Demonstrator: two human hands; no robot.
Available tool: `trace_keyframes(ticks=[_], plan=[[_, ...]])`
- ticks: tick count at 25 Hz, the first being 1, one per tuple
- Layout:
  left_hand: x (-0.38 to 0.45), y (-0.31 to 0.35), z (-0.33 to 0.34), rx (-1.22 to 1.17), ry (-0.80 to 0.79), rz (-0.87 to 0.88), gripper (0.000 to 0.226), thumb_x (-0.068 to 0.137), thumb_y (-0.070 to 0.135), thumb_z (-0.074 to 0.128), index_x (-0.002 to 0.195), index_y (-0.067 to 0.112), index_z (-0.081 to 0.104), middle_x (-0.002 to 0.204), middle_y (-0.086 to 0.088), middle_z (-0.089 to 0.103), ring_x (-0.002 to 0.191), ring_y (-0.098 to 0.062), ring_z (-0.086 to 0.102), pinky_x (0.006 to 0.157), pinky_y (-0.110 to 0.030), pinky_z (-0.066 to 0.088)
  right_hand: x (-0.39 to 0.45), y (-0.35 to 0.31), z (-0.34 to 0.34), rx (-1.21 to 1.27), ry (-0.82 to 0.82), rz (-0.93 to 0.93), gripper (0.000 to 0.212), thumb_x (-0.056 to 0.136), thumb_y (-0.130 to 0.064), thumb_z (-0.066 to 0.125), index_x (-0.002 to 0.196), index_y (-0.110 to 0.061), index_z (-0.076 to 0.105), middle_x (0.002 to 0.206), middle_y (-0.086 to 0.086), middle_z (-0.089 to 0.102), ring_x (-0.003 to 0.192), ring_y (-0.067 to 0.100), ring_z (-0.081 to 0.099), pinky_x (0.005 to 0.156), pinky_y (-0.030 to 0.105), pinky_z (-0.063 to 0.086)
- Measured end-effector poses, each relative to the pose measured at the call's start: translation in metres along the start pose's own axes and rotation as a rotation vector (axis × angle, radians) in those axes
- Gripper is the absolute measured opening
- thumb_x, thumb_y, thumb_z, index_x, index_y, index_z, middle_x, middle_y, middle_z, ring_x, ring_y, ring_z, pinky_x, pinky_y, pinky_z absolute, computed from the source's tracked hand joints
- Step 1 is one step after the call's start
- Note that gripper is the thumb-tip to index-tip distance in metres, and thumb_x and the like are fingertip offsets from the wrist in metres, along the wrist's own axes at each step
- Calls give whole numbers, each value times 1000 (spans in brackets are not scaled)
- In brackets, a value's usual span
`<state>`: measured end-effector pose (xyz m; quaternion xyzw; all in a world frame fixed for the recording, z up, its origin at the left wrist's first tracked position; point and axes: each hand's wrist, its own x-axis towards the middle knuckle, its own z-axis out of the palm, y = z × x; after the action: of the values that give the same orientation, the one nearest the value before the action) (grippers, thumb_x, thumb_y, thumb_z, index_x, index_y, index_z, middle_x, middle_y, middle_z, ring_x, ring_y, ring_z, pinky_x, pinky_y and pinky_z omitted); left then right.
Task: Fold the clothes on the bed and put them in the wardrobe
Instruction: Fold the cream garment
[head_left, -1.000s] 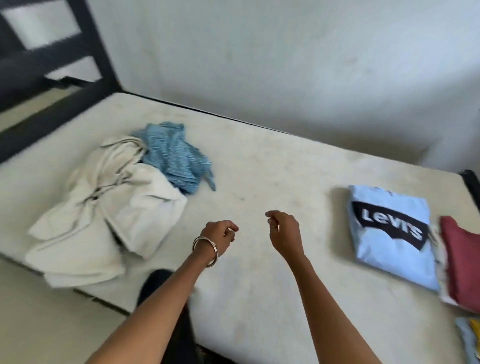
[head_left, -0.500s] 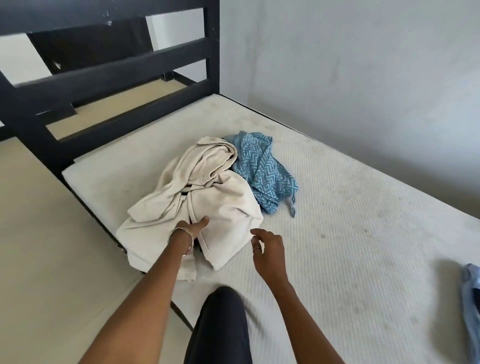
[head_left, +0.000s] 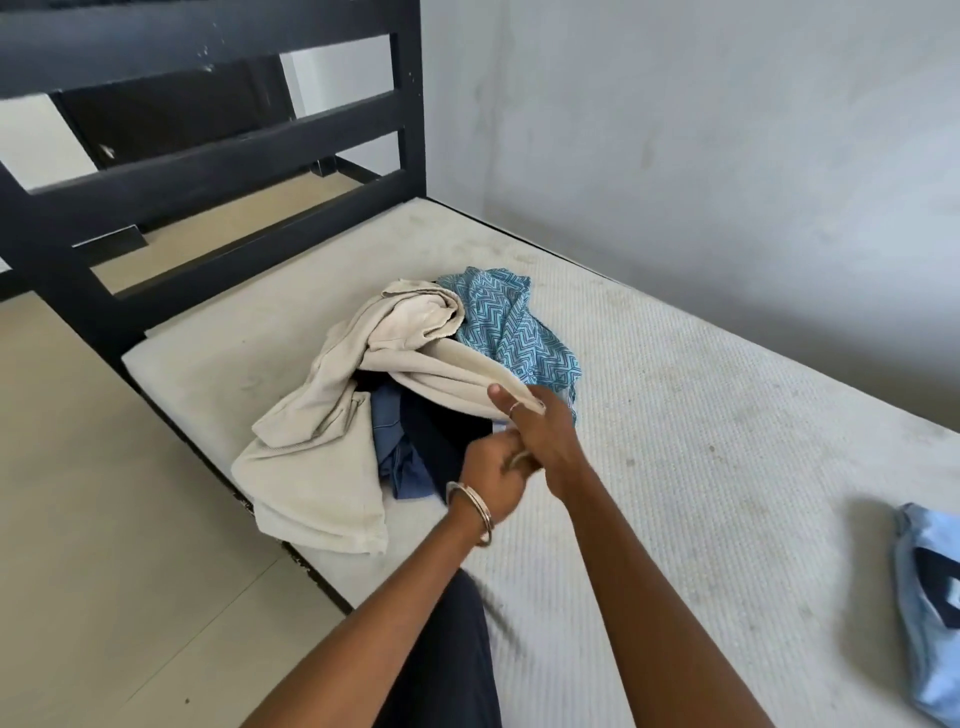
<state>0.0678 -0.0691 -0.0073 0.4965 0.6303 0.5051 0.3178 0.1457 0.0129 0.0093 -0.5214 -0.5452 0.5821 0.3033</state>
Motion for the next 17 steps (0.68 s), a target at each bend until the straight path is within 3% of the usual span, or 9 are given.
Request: trace_keyframes(ticks=[2,4,5,7,10,12,14,15,17], plan=[[-16,2,6,-16,-377,-106,23,88,13,67,108,2,70,89,3,67,79,0,57,77,-19,44,3,-10,-23,-140,-4,-23,10,73,-20,78,80,-23,73,81,2,70,79,19,66,72,33,53],[-24,-5,-1,90,-643,-283,27,94,14,59,119,13,68,88,6,69,77,-2,59,76,-21,42,-11,-18,-61,-188,-80,-130,19,79,-5,73,81,-23,75,79,2,70,76,15,64,72,31,51],[-24,-6,-8,43,-620,-396,26,96,18,55,116,13,70,83,3,71,71,-6,62,73,-25,42,-26,-21,-86,-69,-137,-230,18,83,-2,71,86,-20,75,80,1,71,74,12,62,71,27,50],[-14,-3,-23,-389,-212,-687,38,98,36,47,116,8,67,85,-7,72,74,-18,68,73,-34,47,-68,-28,-143,235,-296,-403,9,84,-16,70,91,-16,75,88,0,72,78,13,64,71,23,50],[32,-7,-37,-1097,255,-733,54,89,65,43,122,22,44,114,-17,61,108,-34,58,96,-54,44,-112,-15,-213,590,-705,-436,19,88,-20,67,97,-3,70,100,13,71,91,25,67,80,33,54],[58,13,-24,-1120,227,-731,44,89,53,55,112,16,50,101,-13,64,98,-28,60,91,-49,50,-119,7,-240,435,-529,-169,38,77,-38,79,81,-2,69,83,18,68,76,27,64,72,34,51],[73,39,5,-1012,141,-707,9,95,17,54,94,9,58,65,-3,66,62,-9,56,57,-23,52,-115,32,-248,-13,-189,112,62,53,-62,86,76,-6,72,82,20,69,77,27,64,69,34,46],[77,54,25,-987,71,-687,10,94,4,51,90,8,58,54,1,61,46,-4,47,44,-17,43,-112,47,-250,-181,-125,209,65,52,-64,86,78,-6,74,90,22,72,87,28,67,71,33,44],[69,80,66,-785,-164,-643,17,91,-2,52,90,10,64,59,2,62,38,-4,42,43,-15,37,-111,64,-243,-322,-148,296,47,65,-48,86,78,-4,74,91,19,71,89,27,64,70,32,38]])
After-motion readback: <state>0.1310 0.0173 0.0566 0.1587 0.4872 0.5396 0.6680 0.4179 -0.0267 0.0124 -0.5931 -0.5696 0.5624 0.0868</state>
